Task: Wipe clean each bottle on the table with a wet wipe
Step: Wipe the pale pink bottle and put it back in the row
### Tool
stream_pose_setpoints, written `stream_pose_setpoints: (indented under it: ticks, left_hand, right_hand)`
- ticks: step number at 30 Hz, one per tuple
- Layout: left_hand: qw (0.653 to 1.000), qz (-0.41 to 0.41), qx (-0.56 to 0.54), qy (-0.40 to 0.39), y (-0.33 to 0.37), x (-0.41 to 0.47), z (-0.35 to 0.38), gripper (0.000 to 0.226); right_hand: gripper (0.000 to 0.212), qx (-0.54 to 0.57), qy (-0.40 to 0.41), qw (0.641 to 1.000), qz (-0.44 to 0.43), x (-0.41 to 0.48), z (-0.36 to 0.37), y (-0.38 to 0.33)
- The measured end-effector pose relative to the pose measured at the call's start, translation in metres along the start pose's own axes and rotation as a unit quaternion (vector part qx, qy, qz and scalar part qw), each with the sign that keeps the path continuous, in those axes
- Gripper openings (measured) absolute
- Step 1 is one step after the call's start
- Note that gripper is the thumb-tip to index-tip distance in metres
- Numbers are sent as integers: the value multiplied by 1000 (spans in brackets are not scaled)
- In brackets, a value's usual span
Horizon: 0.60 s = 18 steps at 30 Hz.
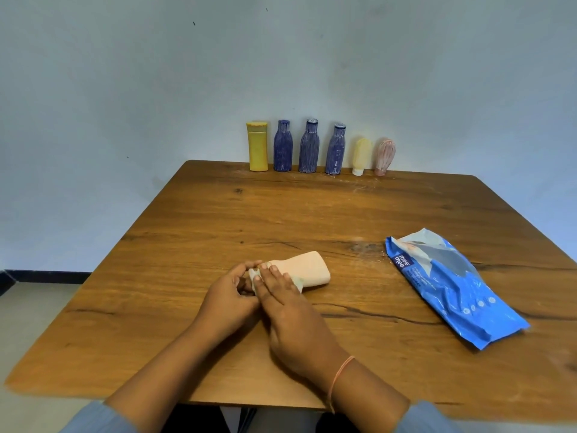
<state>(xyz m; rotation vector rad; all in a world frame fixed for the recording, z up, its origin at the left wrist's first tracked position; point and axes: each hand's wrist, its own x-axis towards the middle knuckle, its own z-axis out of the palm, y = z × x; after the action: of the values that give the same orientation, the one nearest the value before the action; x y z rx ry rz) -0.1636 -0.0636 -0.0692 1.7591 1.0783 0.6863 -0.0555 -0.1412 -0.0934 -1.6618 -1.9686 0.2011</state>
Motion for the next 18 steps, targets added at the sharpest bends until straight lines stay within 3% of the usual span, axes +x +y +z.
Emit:
stream_pose_setpoints:
  ticks: [4, 7, 10, 14, 18]
  left_hand:
    - [1000, -9, -26, -9, -5, 2, 2, 57]
    - [999, -10, -34, -2, -6, 2, 2, 59]
    - [1000, -10, -26, -9, -6, 3, 1, 61]
    - [1000, -16, -19, -13, -6, 5, 1, 59]
    - [1000, 5, -12, -5, -4, 1, 0, 42]
  right_hand:
    - [67, -5, 0, 1000, 18, -5, -13, 26]
    - [63, -18, 25, 994, 106, -5, -29, 52]
    - [61, -22, -3, 984, 176, -3, -41, 59]
    - [66, -20, -3, 991, 134, 3, -25, 26]
    - [65, 14, -17, 996, 88, 12, -12, -4]
